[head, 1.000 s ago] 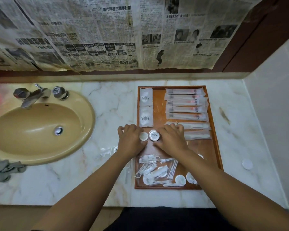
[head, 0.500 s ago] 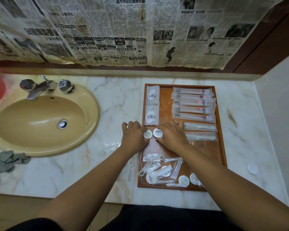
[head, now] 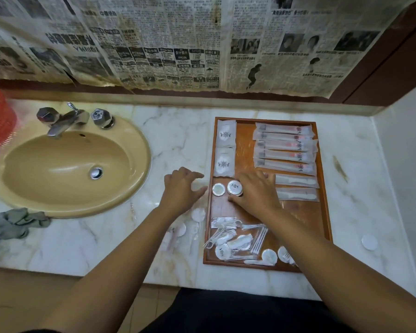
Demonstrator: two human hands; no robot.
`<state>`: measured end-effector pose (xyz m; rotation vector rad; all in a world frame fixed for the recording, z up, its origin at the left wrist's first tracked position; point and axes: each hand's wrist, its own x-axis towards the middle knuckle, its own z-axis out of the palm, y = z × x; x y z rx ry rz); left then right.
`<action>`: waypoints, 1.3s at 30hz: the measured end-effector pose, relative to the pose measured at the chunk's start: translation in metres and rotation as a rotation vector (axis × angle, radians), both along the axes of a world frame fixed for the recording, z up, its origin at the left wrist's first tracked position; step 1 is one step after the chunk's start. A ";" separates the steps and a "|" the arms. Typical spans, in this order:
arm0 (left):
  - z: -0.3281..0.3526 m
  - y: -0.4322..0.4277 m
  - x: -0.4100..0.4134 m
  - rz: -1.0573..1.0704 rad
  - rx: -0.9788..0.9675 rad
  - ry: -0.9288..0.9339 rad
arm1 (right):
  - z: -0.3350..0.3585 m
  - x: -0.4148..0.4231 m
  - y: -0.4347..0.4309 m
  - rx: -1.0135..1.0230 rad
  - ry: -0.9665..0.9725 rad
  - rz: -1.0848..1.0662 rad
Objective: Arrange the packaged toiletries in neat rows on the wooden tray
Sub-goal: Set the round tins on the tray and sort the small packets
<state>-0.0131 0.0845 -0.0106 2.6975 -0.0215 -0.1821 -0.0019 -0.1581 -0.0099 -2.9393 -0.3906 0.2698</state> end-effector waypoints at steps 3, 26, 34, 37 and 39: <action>0.013 0.029 -0.023 0.077 -0.080 0.063 | 0.004 -0.009 -0.002 0.022 -0.029 0.006; -0.008 0.042 -0.109 -0.129 0.488 0.142 | -0.010 -0.033 0.132 -0.030 0.099 0.489; -0.014 0.042 -0.108 -0.187 0.463 0.120 | -0.024 -0.029 0.142 -0.064 0.086 0.425; -0.014 0.042 -0.106 -0.195 0.431 0.139 | -0.027 -0.029 0.142 -0.041 0.089 0.408; -0.012 0.043 -0.106 -0.177 0.377 0.162 | -0.024 -0.029 0.139 0.036 0.100 0.371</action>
